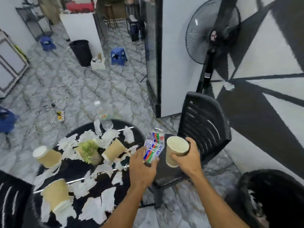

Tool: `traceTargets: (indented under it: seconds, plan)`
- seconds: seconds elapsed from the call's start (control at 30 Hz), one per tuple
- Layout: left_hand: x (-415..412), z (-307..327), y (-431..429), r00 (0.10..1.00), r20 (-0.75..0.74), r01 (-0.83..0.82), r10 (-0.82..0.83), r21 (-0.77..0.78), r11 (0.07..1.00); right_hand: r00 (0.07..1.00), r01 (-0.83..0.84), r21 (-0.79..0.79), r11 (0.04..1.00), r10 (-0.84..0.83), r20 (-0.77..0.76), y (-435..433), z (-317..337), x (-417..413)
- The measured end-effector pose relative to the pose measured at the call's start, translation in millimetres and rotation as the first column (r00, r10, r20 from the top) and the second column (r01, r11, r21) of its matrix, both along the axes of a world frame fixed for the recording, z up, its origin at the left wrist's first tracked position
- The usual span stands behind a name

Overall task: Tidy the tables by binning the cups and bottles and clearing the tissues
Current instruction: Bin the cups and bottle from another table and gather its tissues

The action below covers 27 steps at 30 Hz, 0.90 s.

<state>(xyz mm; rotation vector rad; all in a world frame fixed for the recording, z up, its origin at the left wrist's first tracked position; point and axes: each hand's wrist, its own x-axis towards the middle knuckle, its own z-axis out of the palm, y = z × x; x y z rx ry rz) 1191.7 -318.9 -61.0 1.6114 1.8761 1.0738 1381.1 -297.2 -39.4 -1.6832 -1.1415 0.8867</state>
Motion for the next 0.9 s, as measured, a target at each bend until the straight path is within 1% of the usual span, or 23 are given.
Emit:
traceTargets:
  seconds: [0.07, 0.17, 0.27, 0.4, 0.57, 0.67, 0.8, 0.9]
  plan:
    - [60.8, -0.9, -4.4, 0.992, 0.031, 0.122, -0.122, 0.003, 0.992, 0.989, 0.143, -0.002, 0.990, -0.143, -0.030, -20.8, -1.9, 56.3]
    - [152.5, 2.0, -23.8, 0.967, 0.111, 0.230, -0.230, 0.013, 0.973, 0.940, 0.329, -0.011, 0.944, -0.328, -0.097, -59.2, -2.2, 137.0]
    - [232.4, -1.2, -43.3, 0.934, 0.114, 0.342, -0.339, -0.010, 0.940, 0.889, 0.450, -0.015, 0.893, -0.450, -0.081, -101.3, -5.0, 207.9]
    - [310.4, -8.0, -60.6, 0.879, 0.131, 0.468, -0.459, -0.046, 0.883, 0.839, 0.542, 0.051, 0.839, -0.543, 0.018, -152.2, -6.5, 281.5]
    - [382.5, -20.9, -67.0, 0.818, 0.099, 0.575, -0.567, -0.084, 0.814, 0.764, 0.644, 0.055, 0.763, -0.646, 0.009, -185.9, -15.9, 339.3]
    - [412.8, -33.0, -64.2, 0.795, 0.112, 0.606, -0.596, -0.133, 0.784, 0.736, 0.677, 0.017, 0.736, -0.677, 0.011, -193.9, -32.3, 364.8]
    - [452.0, -55.2, -50.1, 0.749, 0.088, 0.656, -0.656, -0.233, 0.718, 0.701, 0.712, -0.061, 0.700, -0.713, -0.002, -193.7, -58.7, 394.1]
    - [483.9, -84.4, -34.4, 0.696, 0.056, 0.696, -0.716, -0.300, 0.653, 0.637, 0.762, -0.149, 0.630, -0.771, -0.004, -190.6, -91.5, 418.3]
